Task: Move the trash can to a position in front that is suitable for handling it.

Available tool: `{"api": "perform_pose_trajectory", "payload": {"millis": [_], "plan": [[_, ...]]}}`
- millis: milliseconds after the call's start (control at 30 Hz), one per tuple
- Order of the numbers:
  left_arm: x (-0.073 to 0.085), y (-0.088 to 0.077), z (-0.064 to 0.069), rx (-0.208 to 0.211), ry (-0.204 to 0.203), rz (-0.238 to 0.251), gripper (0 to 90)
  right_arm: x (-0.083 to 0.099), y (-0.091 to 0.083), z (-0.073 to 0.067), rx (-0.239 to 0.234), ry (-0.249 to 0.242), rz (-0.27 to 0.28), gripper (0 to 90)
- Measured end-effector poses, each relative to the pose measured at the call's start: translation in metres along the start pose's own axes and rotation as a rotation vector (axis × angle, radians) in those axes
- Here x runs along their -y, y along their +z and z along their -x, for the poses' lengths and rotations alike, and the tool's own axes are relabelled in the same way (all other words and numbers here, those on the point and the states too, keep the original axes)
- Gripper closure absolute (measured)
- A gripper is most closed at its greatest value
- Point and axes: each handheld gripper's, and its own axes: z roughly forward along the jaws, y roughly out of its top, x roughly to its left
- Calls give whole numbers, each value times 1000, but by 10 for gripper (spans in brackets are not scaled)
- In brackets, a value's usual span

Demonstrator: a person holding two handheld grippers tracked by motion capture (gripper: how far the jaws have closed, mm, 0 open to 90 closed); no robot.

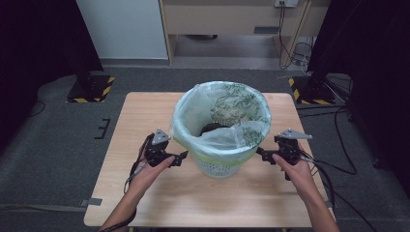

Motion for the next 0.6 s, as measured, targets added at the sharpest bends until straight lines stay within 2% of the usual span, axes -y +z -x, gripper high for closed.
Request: {"api": "perform_pose_trajectory", "payload": {"millis": [33, 133, 367, 467, 533, 600], "plan": [[-1, -2, -2, -1, 2, 3, 35, -3, -6, 2, -22, 11, 7, 42], [-6, -11, -12, -10, -6, 15, 41, -7, -13, 5, -45, 46, 23, 52], [-11, -23, -26, -33, -38, 54, 43, -15, -22, 10, -34, 54, 28, 64], [-13, -27, -30, -37, -40, 55, 43, -18, -24, 12, -31, 69, 27, 67], [-15, -30, -32, -48, -23, 48, 44, -21, -25, 12, -34, 73, 28, 83], [-18, -33, -32, -50, -29, 61, 51, -25, -28, 12, -41, 80, 32, 104]]}}
